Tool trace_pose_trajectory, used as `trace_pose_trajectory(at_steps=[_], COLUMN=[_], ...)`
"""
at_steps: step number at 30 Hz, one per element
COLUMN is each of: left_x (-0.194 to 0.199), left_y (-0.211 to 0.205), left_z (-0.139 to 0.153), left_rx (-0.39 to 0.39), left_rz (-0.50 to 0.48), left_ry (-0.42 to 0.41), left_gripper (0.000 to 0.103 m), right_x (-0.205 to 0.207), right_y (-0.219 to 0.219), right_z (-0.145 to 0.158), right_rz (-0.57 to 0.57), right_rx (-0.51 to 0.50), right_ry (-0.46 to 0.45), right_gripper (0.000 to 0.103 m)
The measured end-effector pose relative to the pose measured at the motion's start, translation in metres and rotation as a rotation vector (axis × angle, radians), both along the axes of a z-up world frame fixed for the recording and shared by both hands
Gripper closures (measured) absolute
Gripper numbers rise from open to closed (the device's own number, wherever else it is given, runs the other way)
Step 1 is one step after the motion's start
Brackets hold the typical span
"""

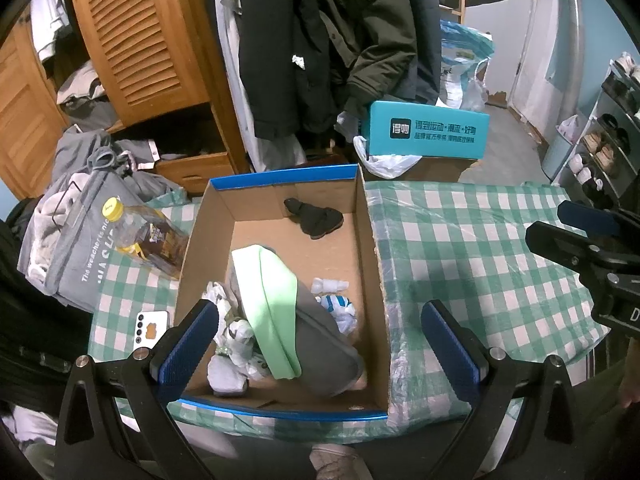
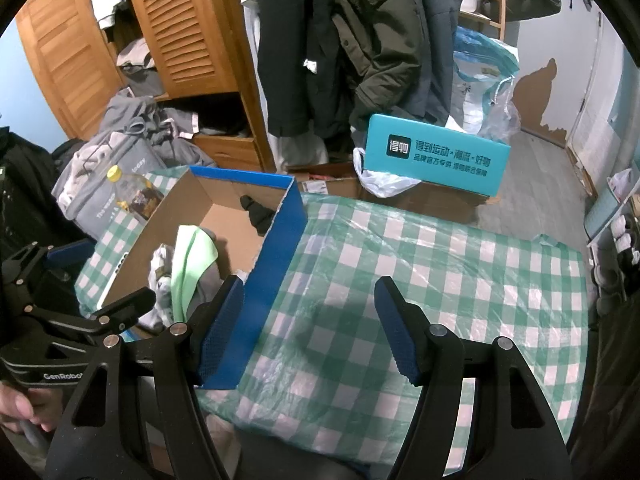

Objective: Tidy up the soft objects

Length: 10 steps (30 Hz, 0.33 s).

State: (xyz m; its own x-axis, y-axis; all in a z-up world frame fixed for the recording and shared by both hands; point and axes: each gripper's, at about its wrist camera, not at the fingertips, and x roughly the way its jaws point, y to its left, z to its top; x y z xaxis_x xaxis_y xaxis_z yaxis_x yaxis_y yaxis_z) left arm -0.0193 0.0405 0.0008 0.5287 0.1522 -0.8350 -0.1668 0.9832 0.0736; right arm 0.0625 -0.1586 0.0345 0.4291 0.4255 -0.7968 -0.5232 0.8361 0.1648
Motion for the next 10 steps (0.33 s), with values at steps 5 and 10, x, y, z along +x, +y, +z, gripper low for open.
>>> trace_pose_trajectory(at_steps=[5, 10], left_x=[-0.0014, 0.0002], left_y=[-0.0019, -0.0032], left_z=[0.0006, 0.0017], left_rx=[0.002, -0.005], left_rz=[-0.005, -0.007], left_ry=[-0.004, -0.004], left_gripper=[0.001, 0.001], right_x=[-0.0002, -0.0004], right_y=[-0.0001, -0.0003], right_z=[0.0003, 0.0004], right_rz=[0.000, 0.000], right_rx=[0.000, -0.001], right_ry=[0.000, 0.000], right_gripper=[0.036, 0.036])
